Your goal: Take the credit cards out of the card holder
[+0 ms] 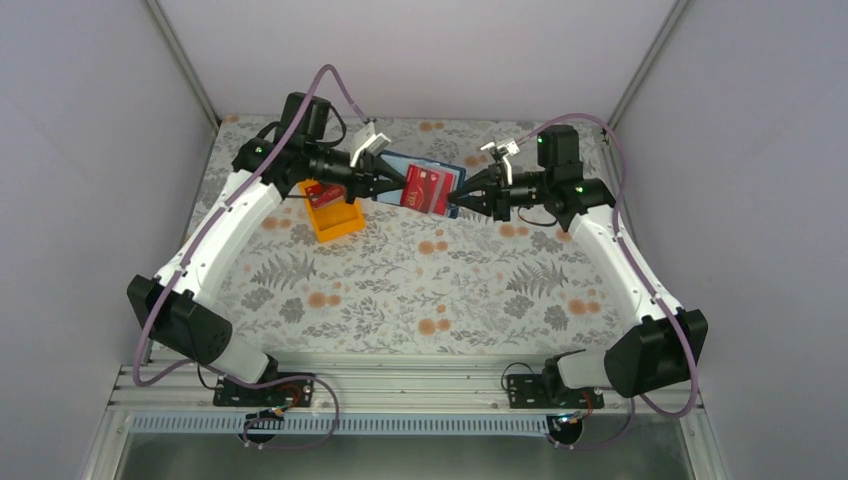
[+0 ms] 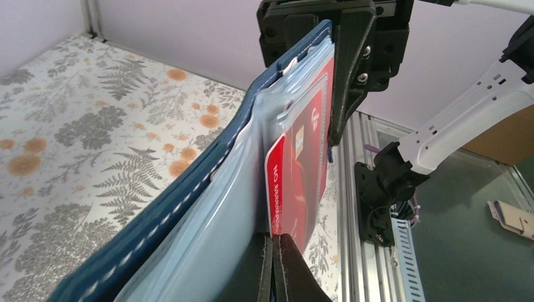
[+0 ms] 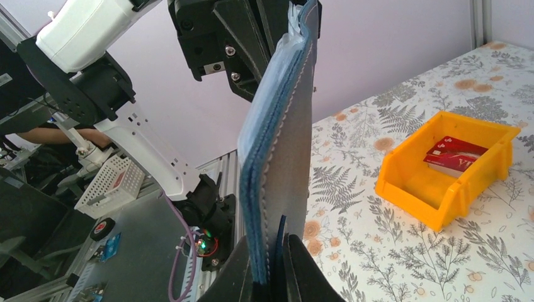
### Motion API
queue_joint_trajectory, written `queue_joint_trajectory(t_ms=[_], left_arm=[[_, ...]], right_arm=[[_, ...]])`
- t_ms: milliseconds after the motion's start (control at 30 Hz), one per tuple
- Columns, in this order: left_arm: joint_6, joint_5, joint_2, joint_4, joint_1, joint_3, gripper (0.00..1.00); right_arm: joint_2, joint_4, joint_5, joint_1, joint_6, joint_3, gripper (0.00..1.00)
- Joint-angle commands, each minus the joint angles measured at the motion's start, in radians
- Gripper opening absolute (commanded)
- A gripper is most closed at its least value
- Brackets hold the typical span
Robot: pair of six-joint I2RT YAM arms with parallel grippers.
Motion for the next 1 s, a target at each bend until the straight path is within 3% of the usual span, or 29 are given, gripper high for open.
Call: queue_joint_trajectory(t_ms=[0,367,533,767,967], left_arm=[[0.041,-0.027,-0.034,-0.016,0.031,-0.004,0.02],[0.068,-0.012,-0.024,-0.022,0.029,-0.001,0.03],[0.067,-0.014,-0.016,-0.01,0.025,0.01,0.23],[0.057,-0.006,0.026,-0.006,-0.016,0.04,0.33],[0.068,0.047,0.029,-0.025,-0.04,0.061,0.33]], right_arm=[[-0.019,0.0,-0.039,0.001,-0.002,0.054,0.04],[-0.02,-0.009,-0.038,0.001,-0.008,0.054,0.04],[-0.019,-0.015,-0.046,0.002,-0.015,0.055,0.04],[-0.027,-0.019,-0.056,0.003,-0.022,0.051,0.04],[-0.034,-0.019,-0.05,0.003,-0.023,0.05,0.04]])
